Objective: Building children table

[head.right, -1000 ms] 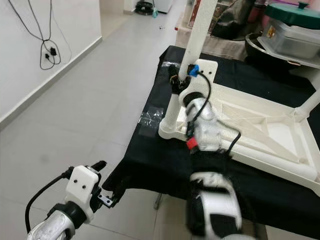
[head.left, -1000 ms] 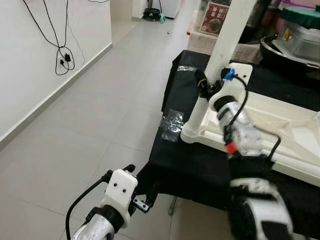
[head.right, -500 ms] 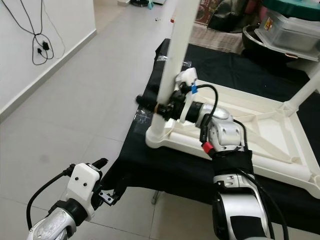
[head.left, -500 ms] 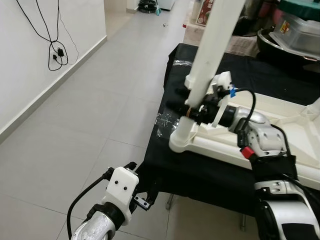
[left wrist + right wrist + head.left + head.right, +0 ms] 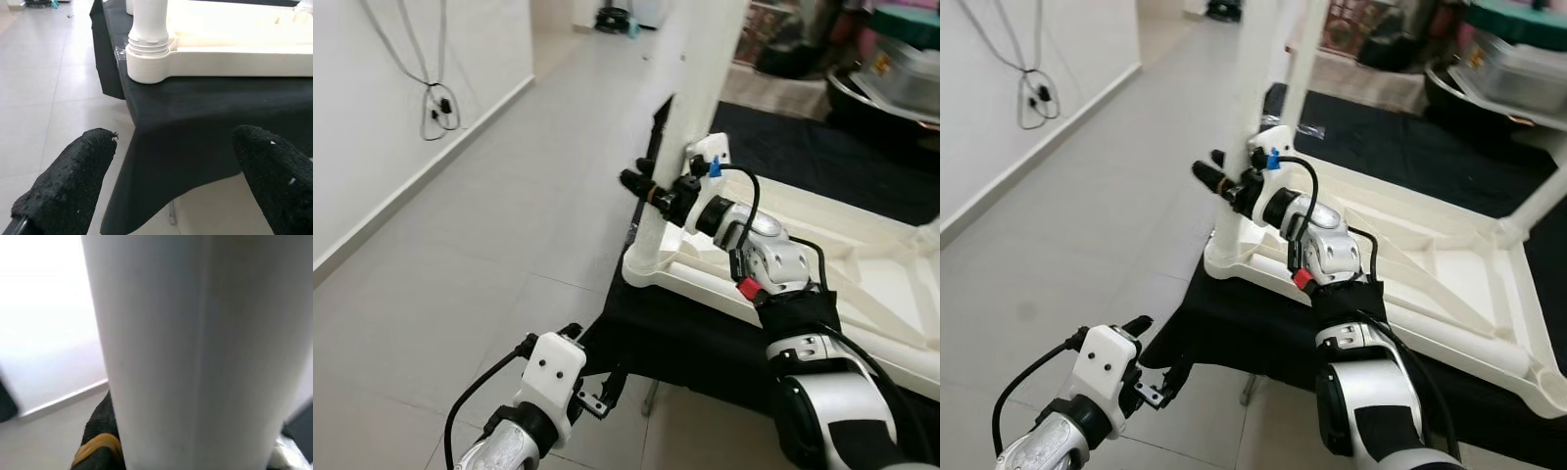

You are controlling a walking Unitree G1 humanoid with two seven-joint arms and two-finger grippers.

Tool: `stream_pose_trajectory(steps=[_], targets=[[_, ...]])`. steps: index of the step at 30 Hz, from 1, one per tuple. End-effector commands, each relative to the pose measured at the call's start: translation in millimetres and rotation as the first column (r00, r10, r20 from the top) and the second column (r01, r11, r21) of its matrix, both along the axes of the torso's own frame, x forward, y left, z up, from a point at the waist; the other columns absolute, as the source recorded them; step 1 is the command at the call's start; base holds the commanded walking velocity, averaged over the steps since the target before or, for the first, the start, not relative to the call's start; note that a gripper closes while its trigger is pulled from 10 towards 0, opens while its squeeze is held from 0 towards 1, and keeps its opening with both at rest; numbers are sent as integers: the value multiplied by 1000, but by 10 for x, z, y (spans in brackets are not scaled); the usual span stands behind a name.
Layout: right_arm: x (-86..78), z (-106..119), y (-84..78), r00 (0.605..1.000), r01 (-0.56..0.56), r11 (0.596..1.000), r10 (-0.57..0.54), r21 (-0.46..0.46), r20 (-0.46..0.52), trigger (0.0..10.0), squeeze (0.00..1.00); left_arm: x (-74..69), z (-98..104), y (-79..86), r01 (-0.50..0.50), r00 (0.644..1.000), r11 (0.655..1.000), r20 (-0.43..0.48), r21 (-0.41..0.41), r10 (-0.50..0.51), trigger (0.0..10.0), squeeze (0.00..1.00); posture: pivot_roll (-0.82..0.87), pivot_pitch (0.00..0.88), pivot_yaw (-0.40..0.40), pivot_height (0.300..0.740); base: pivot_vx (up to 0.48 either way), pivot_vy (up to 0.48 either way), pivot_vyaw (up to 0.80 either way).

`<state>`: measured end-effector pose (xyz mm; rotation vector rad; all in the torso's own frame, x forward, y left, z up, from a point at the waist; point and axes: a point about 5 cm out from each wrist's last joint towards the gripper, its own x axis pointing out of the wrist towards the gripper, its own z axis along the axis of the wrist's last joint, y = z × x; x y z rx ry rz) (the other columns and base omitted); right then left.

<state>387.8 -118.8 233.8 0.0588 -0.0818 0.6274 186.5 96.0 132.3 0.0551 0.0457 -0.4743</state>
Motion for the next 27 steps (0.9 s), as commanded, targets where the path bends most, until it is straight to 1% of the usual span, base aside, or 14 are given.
stream_pose_trajectory(steps=[1, 2, 4, 5, 6, 9, 16, 17, 18, 19, 24, 25, 26, 27], targets=[[40, -120, -214, 975, 206, 978, -207, -19, -79, 0, 0, -13, -9, -19, 7, 1000, 1000, -7, -4, -7, 10000, 0, 127, 78, -145, 740, 0, 0, 0], [40, -120, -214, 975, 206, 978, -207, -19, -79, 0, 0, -13, -9, -19, 7, 1000, 1000, -7, -4, -7, 10000, 0, 127, 78, -145, 740, 0, 0, 0], [-99, -264, -511, 720, 685, 727, -685, -37, -112, 0, 0, -2, -6, -22, 11, 1000, 1000, -6, -3, -11, 10000, 0, 122, 79, -137, 740, 0, 0, 0], [-99, -264, -511, 720, 685, 727, -685, -37, -112, 0, 0, -2, -6, -22, 11, 1000, 1000, -6, -3, -11, 10000, 0, 122, 79, -137, 740, 0, 0, 0], [-207, -291, -548, 600, 794, 607, -792, -41, -117, 0, 0, -2, -5, -23, 11, 1000, 1000, -4, -2, -11, 10000, 0, 125, 81, -136, 740, 0, 0, 0], [-304, -290, -511, 500, 861, 507, -857, -32, -125, 0, 0, -3, -5, -22, 11, 1000, 1000, -3, 0, -11, 10000, 0, 125, 81, -136, 740, 0, 0, 0], [-321, -285, -350, 494, 865, 501, -855, -7, -155, 0, 0, -1, -2, -17, 8, 1000, 1000, -2, 0, -8, 10000, 0, 124, 83, -138, 740, 0, 0, 0], [-315, -280, -295, 508, 858, 514, -844, 13, -169, 1608, 0, 0, 0, -18, 8, 1000, 1000, -2, 0, -8, 10000, 0, 124, 85, -139, 740, 0, 0, 0], [-298, -261, -231, 551, 833, 552, -816, 49, -177, 10000, 0, 1, 0, -18, 8, 1000, 1000, -2, 0, -8, 10000, 0, 124, 85, -139, 740, 0, 0, 0], [-282, -201, -167, 619, 785, 611, -770, 100, -152, 10000, 1000, 2, 0, -17, 7, 1000, 1000, -2, -1, -7, 10000, 0, 123, 86, -138, 740, 0, 0, 0], [-315, -89, -93, 666, 744, 651, -738, 150, -106, 10000, 1000, 3, -3, -19, 9, 1000, 1000, -4, -2, -9, 10000, 0, 119, 83, -137, 740, 0, 0, 0], [-296, -68, -156, 669, 741, 654, -738, 152, -86, 10000, 741, 5, -4, -20, 10, 1000, 1000, -4, -3, -10, 10000, 0, 121, 82, -137, 740, 0, 0, 0], [-296, -68, -156, 669, 741, 654, -738, 152, -86, 10000, 741, 5, -4, -20, 10, 1000, 1000, -4, -3, -10, 10000, 0, 121, 82, -137, 740, 0, 0, 0], [-257, -41, -188, 727, 683, 708, -683, 180, -76, 10000, 0, 6, -5, -20, 10, 1000, 1000, -4, -3, -10, 10000, 0, 121, 82, -137, 740, 0, 0, 0]])
